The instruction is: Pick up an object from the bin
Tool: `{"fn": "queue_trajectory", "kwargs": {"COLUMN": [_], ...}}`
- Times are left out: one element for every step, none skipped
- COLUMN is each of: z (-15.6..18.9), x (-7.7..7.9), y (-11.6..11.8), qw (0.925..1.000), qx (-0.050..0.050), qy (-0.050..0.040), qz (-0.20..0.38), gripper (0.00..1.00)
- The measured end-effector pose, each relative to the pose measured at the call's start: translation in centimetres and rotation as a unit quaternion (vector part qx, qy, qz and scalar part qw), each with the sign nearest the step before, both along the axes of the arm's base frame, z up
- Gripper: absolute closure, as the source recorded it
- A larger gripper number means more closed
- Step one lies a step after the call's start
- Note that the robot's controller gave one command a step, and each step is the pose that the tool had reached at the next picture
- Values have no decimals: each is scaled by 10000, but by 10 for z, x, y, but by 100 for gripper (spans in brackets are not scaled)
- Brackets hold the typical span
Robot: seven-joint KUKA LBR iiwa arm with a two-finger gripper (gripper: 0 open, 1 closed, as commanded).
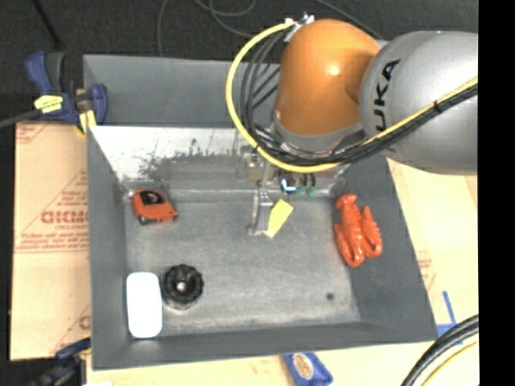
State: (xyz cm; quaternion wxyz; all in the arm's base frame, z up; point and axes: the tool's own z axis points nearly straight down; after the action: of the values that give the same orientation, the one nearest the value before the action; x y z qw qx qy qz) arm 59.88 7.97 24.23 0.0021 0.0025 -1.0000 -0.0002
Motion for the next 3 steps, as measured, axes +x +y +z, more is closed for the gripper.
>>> {"fn": "queue_trajectory", "kwargs": {"z": [5,-73,-86], "x": [1,-17,0], "y": [0,51,96], "qw": [10000,9994,9976], "qx": [6,2,1], "qy": [-42,-58,-30], "qz": [-9,336,-698], "gripper": [0,0,0]}}
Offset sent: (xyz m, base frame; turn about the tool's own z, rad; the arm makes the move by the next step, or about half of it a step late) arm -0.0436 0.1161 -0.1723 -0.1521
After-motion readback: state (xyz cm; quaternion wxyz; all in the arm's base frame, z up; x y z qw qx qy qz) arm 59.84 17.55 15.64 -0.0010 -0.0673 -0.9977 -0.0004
